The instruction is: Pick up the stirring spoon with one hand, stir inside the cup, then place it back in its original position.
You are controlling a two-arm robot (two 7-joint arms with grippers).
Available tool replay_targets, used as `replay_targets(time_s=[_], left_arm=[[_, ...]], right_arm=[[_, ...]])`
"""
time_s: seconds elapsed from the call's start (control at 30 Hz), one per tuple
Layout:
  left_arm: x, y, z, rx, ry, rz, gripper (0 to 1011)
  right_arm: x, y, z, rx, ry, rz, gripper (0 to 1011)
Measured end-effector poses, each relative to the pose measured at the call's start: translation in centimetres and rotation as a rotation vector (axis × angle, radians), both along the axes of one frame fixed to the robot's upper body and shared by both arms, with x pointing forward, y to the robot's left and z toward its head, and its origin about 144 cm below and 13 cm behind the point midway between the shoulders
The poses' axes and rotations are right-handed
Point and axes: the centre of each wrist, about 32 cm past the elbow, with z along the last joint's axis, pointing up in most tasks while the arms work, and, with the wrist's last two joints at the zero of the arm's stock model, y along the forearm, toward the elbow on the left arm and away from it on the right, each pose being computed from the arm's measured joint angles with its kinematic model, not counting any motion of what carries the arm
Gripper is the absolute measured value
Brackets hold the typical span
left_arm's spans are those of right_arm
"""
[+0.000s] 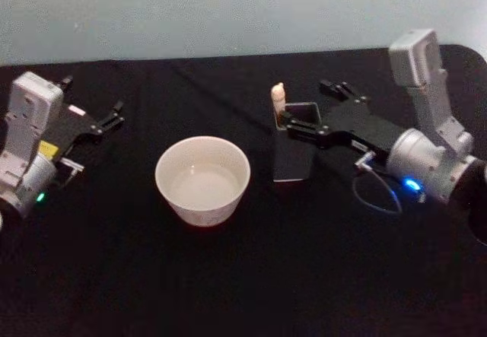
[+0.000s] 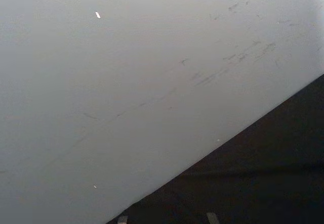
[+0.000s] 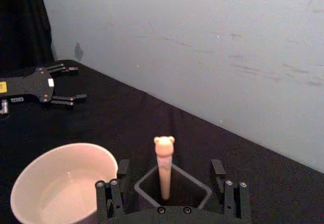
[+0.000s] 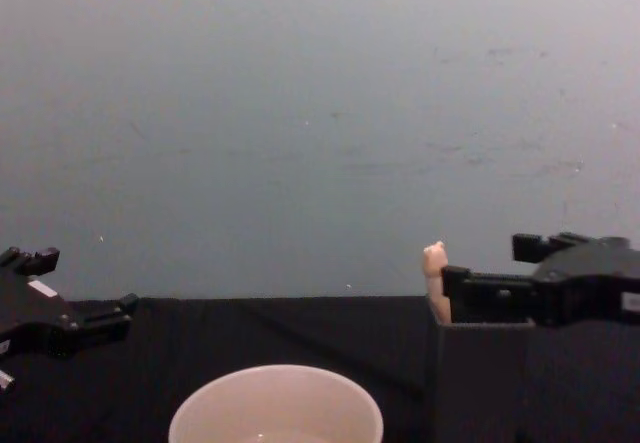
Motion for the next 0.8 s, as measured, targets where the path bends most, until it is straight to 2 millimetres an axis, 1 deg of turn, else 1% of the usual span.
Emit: replay_targets(time_s=[0.1,0.2,0.33,0.4,0.63,0.8], left_arm=[[0.0,0.0,0.0,0.000,0.000,0.000,1001],[0.0,0.0,0.0,0.000,0.000,0.000,1001],[0.0,0.0,0.0,0.000,0.000,0.000,1001],[0.0,0.0,0.0,0.000,0.000,0.000,1001],[0.0,0.0,0.0,0.000,0.000,0.000,1001],[0.0,0.0,0.0,0.000,0.000,0.000,1001]], right_arm=[[0.4,0.6,-0.1,0.000,-0.002,0.004,1000],[1.2,1.5,-0.4,-0.005,-0.005,-0.001,1000],[1.9,2.1,-0.7,-0.010,-0.005,-0.012,1000],[2.5,2.6,-0.9,-0.013,-0.001,-0.024,1000],[3.6,3.3,-1.2,-0.004,0.008,-0.041,1000],[4.1,3.6,-1.2,0.007,0.017,-0.038,1000]])
